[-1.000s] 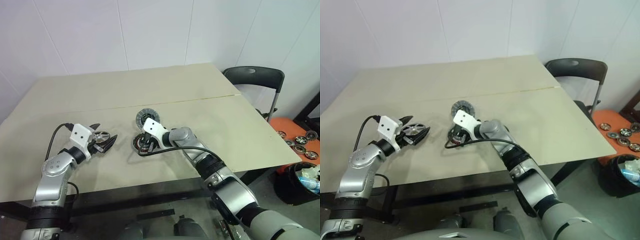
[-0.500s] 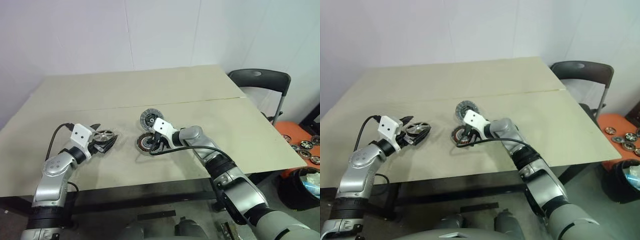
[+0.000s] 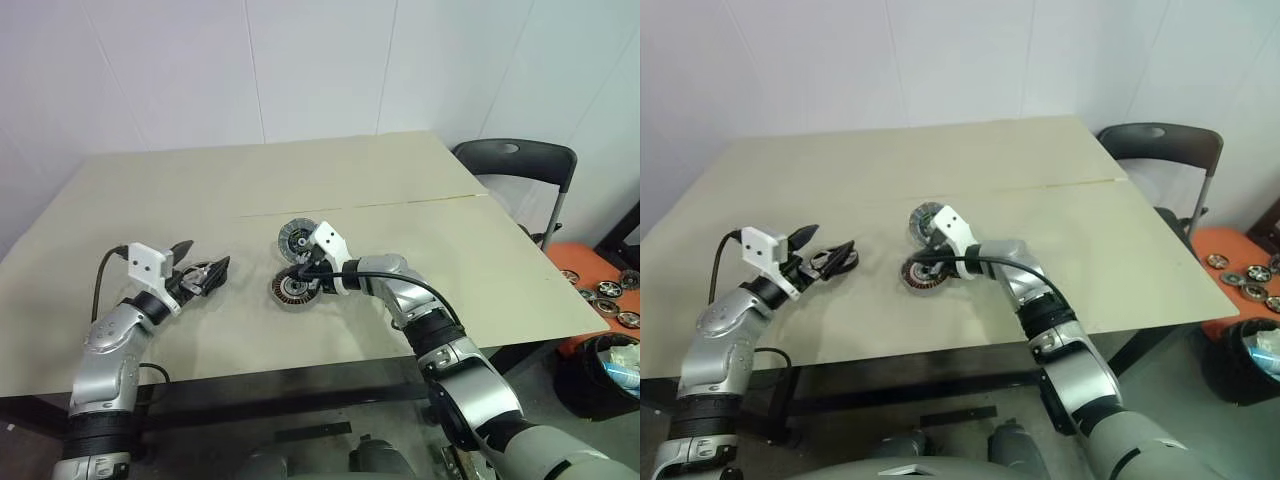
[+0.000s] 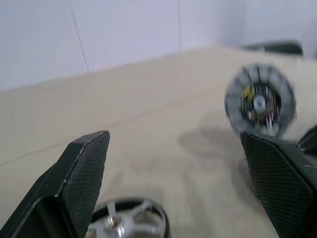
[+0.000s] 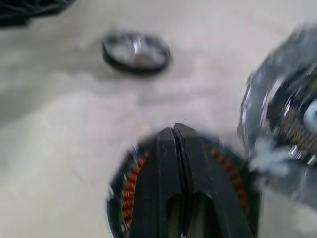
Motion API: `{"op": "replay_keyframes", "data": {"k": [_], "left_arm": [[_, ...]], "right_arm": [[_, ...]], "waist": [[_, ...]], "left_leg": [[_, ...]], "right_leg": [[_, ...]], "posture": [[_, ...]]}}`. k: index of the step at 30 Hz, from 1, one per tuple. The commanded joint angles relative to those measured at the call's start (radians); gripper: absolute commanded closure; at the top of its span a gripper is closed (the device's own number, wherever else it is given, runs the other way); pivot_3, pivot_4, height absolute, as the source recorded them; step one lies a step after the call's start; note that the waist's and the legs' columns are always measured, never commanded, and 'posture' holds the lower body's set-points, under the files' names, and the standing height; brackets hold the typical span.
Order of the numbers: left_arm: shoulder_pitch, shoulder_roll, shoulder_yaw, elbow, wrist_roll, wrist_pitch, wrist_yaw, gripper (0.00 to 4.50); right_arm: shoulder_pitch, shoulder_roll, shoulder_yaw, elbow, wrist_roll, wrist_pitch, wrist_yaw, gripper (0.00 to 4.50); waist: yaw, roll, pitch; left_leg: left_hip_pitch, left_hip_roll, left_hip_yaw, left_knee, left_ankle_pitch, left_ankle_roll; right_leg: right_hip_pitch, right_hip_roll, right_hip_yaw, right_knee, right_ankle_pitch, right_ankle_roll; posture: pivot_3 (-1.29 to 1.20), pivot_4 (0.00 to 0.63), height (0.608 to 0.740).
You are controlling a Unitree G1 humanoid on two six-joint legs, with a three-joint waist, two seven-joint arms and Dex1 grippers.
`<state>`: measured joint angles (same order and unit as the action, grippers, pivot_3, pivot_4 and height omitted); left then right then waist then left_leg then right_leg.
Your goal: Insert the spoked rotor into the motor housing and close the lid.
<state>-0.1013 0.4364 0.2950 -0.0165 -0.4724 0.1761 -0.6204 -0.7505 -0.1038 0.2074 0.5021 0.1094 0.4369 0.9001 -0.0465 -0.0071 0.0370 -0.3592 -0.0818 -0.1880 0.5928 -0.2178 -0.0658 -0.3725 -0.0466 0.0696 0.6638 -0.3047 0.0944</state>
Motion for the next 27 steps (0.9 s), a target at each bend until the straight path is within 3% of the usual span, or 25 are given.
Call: {"op": "replay_keyframes", "data": {"k": [1, 8, 12, 19, 27], "left_arm": [[0.060, -0.003, 0.060, -0.112, -0.111, 0.093, 0.019, 0.00], [0.290, -0.022, 0.172, -0.217, -0.334, 0.286, 0.039, 0.00], [0.352, -0.058, 0.204, -0.175, -0.399, 0.366, 0.094, 0.00], [0.232, -0.097, 0.209, -0.068, -0.419, 0.456, 0.250, 0.00], [0.036, -0.105, 0.182, 0.045, -0.449, 0.548, 0.280, 0.00]], "right_arm": [[-0.039, -0.025, -0.006, -0.057, 0.006, -0.040, 0.011, 4.47], [-0.021, -0.120, 0.042, -0.090, -0.031, -0.094, 0.069, 4.47], [-0.019, -0.164, 0.052, -0.106, -0.034, -0.101, 0.097, 4.47], [-0.022, -0.180, 0.050, -0.137, -0.021, -0.083, 0.114, 4.47], [0.030, -0.214, 0.063, -0.255, 0.025, -0.037, 0.202, 4.47]], "waist": [[0.001, 0.000, 0.000], [0.002, 0.001, 0.001], [0.007, 0.001, 0.002], [0.021, 0.001, 0.003], [0.033, 0.000, 0.003]], "left_leg": [[0.000, 0.000, 0.000, -0.001, 0.000, 0.000], [0.000, 0.000, 0.001, -0.001, 0.000, 0.000], [0.000, 0.001, 0.002, 0.000, 0.000, 0.000], [0.000, 0.002, 0.002, 0.002, -0.001, 0.000], [-0.005, 0.002, 0.003, 0.001, -0.001, 0.000]], "right_leg": [[0.000, 0.000, 0.000, 0.000, 0.000, 0.000], [0.000, 0.000, 0.000, -0.001, -0.002, -0.004], [0.001, -0.001, 0.001, -0.001, -0.005, -0.001], [0.000, -0.001, -0.001, -0.002, -0.006, -0.001], [-0.002, 0.000, -0.001, -0.004, -0.002, -0.002]], "posture": [[0.00, 0.000, 0.740], [0.00, 0.000, 0.740], [0.00, 0.000, 0.740], [0.00, 0.000, 0.740], [0.00, 0.000, 0.740]]}}
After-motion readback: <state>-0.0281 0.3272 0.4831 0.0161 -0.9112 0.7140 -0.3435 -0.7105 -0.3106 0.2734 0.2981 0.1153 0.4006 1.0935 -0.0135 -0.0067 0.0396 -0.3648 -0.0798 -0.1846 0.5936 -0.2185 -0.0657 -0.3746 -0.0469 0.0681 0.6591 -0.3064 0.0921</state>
